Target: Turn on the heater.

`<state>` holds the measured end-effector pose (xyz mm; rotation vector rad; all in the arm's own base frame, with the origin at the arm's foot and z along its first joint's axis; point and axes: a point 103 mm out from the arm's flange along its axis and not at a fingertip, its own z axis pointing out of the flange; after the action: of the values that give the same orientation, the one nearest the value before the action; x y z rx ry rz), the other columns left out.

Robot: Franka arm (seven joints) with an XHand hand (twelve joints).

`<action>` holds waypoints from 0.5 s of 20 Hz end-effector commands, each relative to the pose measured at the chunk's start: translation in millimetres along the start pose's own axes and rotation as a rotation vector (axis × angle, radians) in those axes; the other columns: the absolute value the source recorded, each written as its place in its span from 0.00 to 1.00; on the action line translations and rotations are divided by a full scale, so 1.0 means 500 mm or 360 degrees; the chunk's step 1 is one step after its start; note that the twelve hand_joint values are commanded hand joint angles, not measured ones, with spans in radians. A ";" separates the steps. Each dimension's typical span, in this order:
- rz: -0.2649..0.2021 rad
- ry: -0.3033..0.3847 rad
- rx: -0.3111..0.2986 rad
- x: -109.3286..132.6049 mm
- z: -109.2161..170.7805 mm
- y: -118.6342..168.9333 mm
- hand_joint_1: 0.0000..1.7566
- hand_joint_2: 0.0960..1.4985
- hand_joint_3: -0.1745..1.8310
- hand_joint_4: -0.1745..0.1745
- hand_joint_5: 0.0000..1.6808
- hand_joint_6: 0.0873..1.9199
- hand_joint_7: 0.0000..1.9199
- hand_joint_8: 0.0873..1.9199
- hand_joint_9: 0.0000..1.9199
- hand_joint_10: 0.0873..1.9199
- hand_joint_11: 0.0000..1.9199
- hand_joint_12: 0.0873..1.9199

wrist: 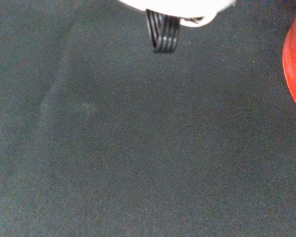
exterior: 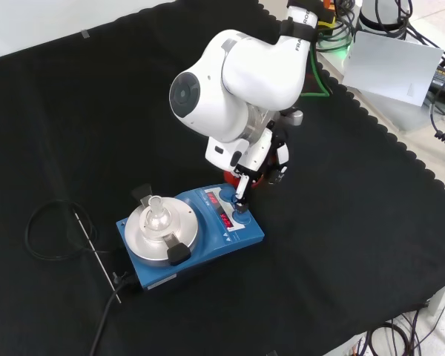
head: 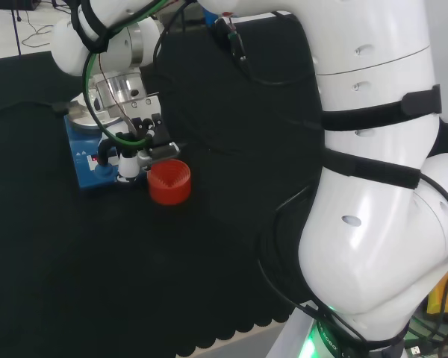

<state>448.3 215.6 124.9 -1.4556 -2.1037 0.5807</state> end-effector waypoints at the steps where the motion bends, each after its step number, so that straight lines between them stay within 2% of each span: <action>1: 0.0003 0.0004 0.0004 0.000 0.002 0.002 0.79 0.45 0.56 0.37 0.17 0.24 0.77 0.80 0.77 0.68 0.59 0.60; 10: 0.0008 0.0005 0.0014 -0.005 0.012 0.006 0.79 0.45 0.56 0.38 0.17 0.25 0.77 0.80 0.77 0.68 0.60 0.60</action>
<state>447.6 214.4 119.4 -1.4550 -2.0945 0.5872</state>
